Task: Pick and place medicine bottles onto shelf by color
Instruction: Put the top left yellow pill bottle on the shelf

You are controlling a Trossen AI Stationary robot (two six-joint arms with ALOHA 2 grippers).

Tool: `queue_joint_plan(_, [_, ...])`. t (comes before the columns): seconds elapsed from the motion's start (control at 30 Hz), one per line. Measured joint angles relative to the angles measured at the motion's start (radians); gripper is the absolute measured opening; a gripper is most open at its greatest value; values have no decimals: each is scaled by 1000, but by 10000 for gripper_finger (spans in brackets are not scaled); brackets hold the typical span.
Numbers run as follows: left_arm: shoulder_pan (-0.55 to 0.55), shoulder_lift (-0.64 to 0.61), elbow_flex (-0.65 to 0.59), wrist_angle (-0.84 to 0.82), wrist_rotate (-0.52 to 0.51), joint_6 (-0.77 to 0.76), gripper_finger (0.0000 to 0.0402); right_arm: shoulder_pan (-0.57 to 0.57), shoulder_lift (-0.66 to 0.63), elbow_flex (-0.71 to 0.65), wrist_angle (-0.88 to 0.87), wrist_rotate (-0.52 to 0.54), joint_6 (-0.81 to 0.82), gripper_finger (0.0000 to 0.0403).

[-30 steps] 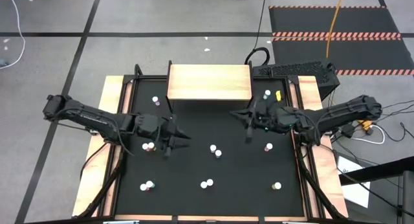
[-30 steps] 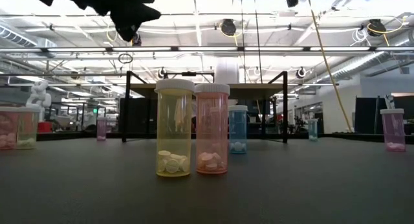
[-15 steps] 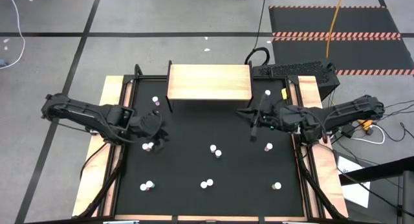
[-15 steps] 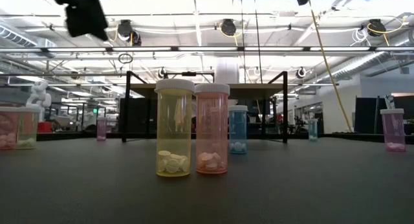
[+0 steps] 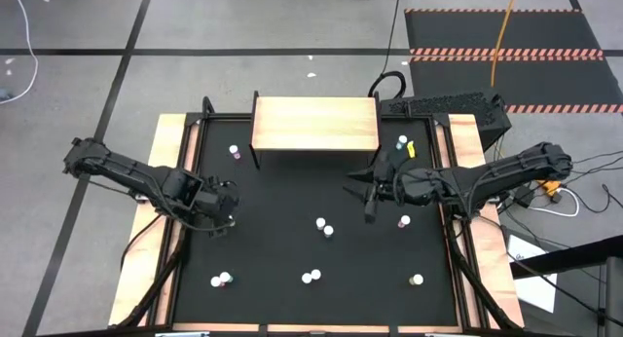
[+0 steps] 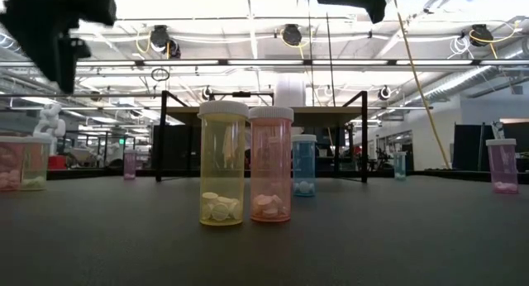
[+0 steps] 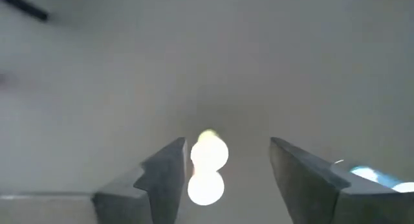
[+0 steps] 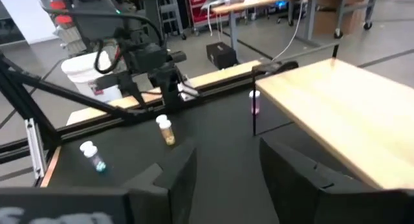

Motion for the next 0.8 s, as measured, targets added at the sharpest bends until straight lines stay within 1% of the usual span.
queue_joint_plan(0.1, [-6,0,-60,9,10,0,235,17,17,0,4,0,6,166])
queue_joint_plan(0.17, [-9,0,-92,29,25,4,236,22,25,0,4,1,14,166])
queue_joint_plan(0.33, [-11,-1,-161,83,25,18,235,24,41,0,11,3,22,165])
queue_joint_plan(0.47, [-10,-1,-195,122,27,17,233,24,45,0,33,5,21,165])
queue_joint_plan(0.6, [-10,-1,-202,147,21,24,222,21,43,0,57,7,14,165])
queue_joint_plan(0.8, [-10,-1,-206,163,-8,75,192,4,44,0,57,8,11,165])
